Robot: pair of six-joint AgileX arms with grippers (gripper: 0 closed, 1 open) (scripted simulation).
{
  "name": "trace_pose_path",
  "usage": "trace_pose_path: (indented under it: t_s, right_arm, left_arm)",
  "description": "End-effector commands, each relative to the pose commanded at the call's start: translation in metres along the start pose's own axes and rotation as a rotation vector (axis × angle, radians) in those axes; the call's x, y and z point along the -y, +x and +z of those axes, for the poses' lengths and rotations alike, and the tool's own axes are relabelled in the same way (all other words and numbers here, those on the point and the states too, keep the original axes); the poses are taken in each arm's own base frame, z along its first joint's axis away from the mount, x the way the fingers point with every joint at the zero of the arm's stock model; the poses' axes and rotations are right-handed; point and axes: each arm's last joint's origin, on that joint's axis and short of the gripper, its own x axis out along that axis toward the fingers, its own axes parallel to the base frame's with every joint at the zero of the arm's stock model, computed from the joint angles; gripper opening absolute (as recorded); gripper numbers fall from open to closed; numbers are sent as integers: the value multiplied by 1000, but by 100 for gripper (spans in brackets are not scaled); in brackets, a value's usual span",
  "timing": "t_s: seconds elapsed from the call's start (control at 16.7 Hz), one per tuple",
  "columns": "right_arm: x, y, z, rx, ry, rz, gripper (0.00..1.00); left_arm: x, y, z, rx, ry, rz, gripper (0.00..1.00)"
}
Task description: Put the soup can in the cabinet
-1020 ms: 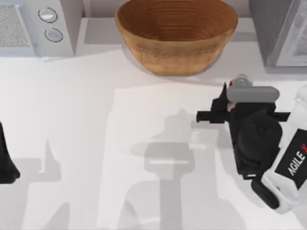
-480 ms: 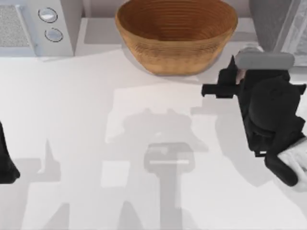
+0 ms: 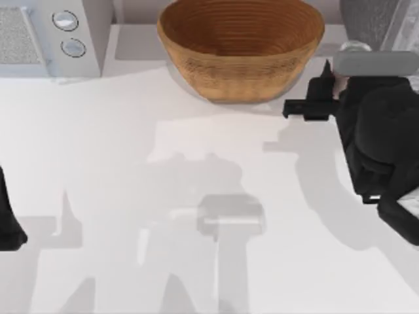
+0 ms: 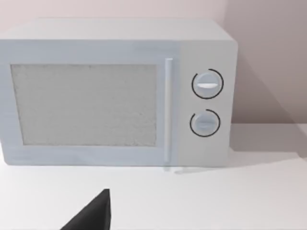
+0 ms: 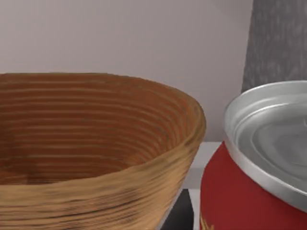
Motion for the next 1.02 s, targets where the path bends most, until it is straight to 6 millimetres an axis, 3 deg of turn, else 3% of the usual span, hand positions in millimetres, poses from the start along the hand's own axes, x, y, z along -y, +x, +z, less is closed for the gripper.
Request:
trace_pose_path:
  t_s: [0.24, 0.48, 0.78, 1.02]
  right_arm:
    - [1, 0, -2, -4, 0, -2, 0]
    - [14, -6, 20, 40, 30, 3, 0]
    - [59, -37, 48, 71, 36, 2, 0]
    - [101, -77, 54, 78, 27, 3, 0]
  left_arm:
    - [0, 0, 0, 0, 0, 0, 100]
    - [0, 0, 0, 0, 0, 0, 100]
    - [0, 0, 0, 0, 0, 0, 100]
    - [0, 0, 0, 0, 0, 0, 100]
